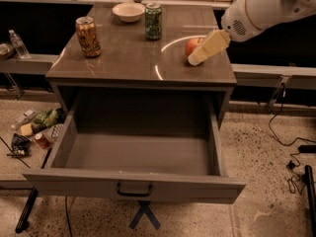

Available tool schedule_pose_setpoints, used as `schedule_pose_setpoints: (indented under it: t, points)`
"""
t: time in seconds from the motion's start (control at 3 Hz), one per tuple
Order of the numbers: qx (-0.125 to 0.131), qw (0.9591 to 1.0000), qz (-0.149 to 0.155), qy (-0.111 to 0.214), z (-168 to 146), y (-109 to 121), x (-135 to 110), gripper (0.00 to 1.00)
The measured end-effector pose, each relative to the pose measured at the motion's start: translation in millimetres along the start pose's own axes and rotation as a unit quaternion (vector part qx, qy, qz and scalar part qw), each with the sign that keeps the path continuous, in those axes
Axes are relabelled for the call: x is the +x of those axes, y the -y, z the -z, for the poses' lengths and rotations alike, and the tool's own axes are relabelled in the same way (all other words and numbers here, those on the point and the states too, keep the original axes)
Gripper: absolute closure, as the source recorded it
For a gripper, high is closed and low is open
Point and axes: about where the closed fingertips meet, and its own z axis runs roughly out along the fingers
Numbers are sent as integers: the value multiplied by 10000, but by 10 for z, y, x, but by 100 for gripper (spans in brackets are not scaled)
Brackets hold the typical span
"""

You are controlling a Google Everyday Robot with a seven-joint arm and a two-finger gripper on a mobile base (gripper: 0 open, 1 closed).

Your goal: Place green can into top drawer

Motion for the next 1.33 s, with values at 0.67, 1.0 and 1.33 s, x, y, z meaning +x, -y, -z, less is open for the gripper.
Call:
schedule_pose_setpoints:
  t: [0.67, 1.0, 1.33]
  points:
    - [-360, 9957, -526, 671, -832, 274, -483, 0]
    - [-27, 9906, -770, 1130, -1246, 462, -861, 0]
    - [416, 9817, -1041, 1536, -1470, 646, -1070, 0]
